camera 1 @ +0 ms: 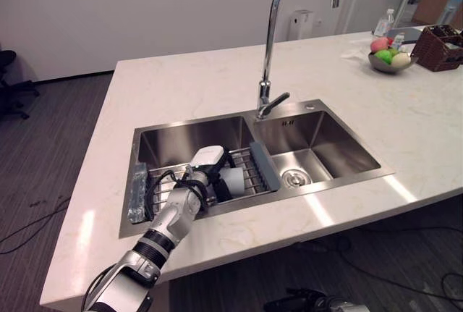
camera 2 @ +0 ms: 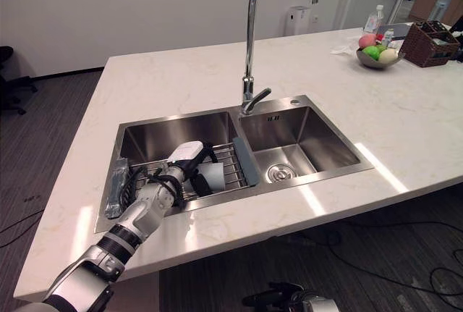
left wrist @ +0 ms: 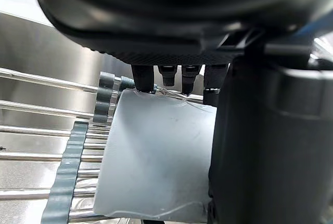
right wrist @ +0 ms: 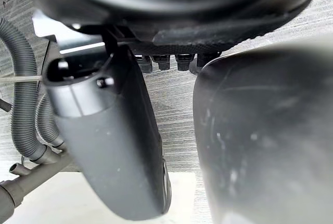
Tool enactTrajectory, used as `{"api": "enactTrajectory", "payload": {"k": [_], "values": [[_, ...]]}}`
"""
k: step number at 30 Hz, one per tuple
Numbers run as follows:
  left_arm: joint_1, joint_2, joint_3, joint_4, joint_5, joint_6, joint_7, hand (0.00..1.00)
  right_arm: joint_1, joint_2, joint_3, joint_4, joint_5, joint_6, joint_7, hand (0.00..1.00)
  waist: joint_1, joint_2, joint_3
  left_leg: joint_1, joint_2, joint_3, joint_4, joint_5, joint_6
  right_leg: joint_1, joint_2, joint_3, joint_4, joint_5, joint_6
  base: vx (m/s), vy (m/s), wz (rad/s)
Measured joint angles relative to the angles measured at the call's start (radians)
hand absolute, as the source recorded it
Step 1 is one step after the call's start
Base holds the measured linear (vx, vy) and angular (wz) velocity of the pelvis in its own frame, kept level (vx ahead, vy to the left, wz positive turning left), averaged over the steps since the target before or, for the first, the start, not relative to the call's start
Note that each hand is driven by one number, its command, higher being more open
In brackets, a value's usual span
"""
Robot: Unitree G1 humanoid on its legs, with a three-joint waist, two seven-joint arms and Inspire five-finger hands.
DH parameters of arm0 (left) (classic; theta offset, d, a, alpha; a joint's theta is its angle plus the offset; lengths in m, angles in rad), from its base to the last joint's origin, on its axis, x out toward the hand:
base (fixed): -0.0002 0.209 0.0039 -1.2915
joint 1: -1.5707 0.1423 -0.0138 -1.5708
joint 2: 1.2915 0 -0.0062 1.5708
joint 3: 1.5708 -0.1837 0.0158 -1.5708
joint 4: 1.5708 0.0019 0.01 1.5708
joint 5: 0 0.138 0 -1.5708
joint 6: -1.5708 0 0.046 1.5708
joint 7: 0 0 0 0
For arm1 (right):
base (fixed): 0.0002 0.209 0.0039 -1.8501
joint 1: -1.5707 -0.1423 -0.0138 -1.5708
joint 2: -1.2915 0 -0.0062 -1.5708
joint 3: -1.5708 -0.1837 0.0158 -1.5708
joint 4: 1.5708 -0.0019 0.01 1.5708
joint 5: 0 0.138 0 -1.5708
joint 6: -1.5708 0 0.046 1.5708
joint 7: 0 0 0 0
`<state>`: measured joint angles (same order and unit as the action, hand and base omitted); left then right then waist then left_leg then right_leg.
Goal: Walk over to the sink, pick up the cup, carry it to the dishwasher, place the cup inside the dishwasher, then close the dishwasher door
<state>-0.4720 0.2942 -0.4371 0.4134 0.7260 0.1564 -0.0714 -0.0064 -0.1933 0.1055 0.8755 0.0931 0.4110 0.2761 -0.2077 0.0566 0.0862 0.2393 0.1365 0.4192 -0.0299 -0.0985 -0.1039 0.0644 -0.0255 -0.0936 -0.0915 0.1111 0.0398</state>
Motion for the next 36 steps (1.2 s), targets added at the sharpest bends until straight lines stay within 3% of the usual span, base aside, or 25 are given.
{"api": "enactTrajectory", "payload": {"k": [10, 17, 23, 27, 36], "values": [[0.042, -0.017, 0.025, 0.012, -0.047, -0.060, 0.125, 0.00, -0.002, -0.006, 0.018, 0.001, 0.000, 0.000, 0.000, 1.00, 0.005, 0.000, -0.001, -0.001, 0.000, -0.014, 0.001, 0.000, 0.000, 0.006, -0.002, -0.016, 0.000, -0.001, 0.001, -0.01, -0.010, 0.04], [0.128, -0.009, 0.073, -0.041, -0.220, -0.120, 0.230, 0.00, -0.002, -0.007, 0.017, 0.002, 0.001, -0.004, 0.000, 1.00, 0.008, -0.001, -0.001, -0.003, 0.002, -0.024, 0.000, 0.000, 0.000, 0.006, -0.002, -0.024, 0.005, -0.001, 0.001, -0.02, -0.015, 0.01], [0.245, -0.010, 0.120, -0.176, -0.396, -0.167, 0.269, 0.00, 0.016, -0.011, 0.014, 0.003, 0.001, -0.038, -0.001, 1.00, 0.035, -0.002, -0.002, -0.010, 0.001, -0.052, 0.004, 0.001, 0.002, 0.013, -0.007, -0.052, 0.005, -0.001, 0.001, -0.04, -0.021, 0.11], [0.317, -0.017, 0.138, -0.260, -0.477, -0.225, 0.291, 0.00, 0.024, -0.012, 0.005, 0.019, 0.001, -0.057, -0.003, 1.00, 0.071, -0.004, -0.003, -0.012, -0.005, -0.057, 0.008, 0.003, 0.006, 0.016, -0.015, -0.055, 0.005, -0.001, 0.001, -0.06, -0.018, 0.05], [0.398, -0.039, 0.153, -0.377, -0.560, -0.279, 0.315, 0.00, 0.048, -0.006, -0.023, 0.024, 0.000, -0.081, -0.004, 1.00, 0.104, -0.015, -0.009, -0.020, -0.014, -0.078, 0.014, 0.010, 0.016, 0.021, -0.027, -0.072, 0.005, -0.001, 0.001, -0.07, -0.023, 0.07]]}}
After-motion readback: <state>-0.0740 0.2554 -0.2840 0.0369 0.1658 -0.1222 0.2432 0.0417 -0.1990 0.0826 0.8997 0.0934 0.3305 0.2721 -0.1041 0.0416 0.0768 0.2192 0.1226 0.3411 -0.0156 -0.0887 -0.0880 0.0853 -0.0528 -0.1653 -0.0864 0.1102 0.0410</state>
